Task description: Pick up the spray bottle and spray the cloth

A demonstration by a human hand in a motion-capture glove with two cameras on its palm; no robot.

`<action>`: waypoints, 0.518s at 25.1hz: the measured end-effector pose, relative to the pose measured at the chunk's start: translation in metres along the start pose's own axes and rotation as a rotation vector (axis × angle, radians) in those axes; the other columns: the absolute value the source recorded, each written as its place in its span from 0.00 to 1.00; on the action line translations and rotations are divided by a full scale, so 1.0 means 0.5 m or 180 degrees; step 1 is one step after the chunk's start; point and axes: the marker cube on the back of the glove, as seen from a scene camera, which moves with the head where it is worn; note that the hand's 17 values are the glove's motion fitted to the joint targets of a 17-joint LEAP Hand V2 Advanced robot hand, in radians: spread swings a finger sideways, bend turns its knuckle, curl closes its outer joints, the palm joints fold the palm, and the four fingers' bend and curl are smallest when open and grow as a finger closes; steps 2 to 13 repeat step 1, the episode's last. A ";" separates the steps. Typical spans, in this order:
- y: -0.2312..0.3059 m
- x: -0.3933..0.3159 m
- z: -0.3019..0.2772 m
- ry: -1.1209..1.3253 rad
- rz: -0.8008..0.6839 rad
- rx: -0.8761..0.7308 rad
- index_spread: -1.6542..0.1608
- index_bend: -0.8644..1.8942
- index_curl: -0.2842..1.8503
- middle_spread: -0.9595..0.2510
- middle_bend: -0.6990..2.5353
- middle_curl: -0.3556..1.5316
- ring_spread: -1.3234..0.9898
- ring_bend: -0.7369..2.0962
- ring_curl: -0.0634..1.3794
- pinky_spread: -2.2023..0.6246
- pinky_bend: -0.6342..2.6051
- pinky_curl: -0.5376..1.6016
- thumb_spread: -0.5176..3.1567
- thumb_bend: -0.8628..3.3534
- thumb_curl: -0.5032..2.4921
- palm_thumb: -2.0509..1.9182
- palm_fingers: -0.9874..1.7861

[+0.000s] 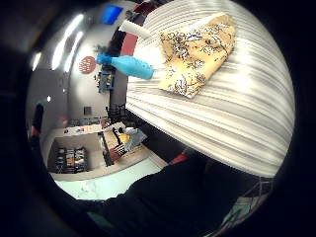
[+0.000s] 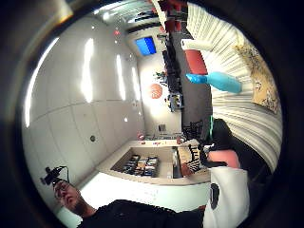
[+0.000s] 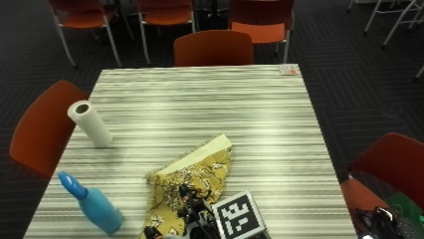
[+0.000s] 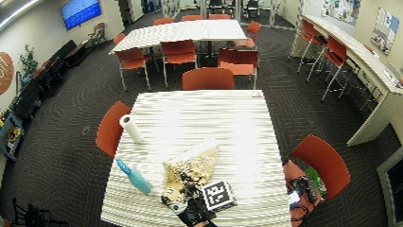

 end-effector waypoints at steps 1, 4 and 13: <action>-0.001 0.000 0.001 -0.0015 -0.0030 -0.0002 0.71 0.36 0.26 0.89 0.28 0.40 0.63 0.40 0.33 0.85 0.31 0.42 0.41 0.20 0.38 0.76 0.40; -0.001 0.000 0.001 -0.0015 -0.0030 -0.0002 0.71 0.36 0.26 0.89 0.28 0.40 0.63 0.40 0.33 0.85 0.31 0.42 0.41 0.20 0.38 0.76 0.40; -0.001 0.000 0.001 -0.0015 -0.0030 -0.0002 0.71 0.36 0.26 0.89 0.28 0.40 0.63 0.40 0.33 0.85 0.31 0.42 0.41 0.20 0.38 0.76 0.40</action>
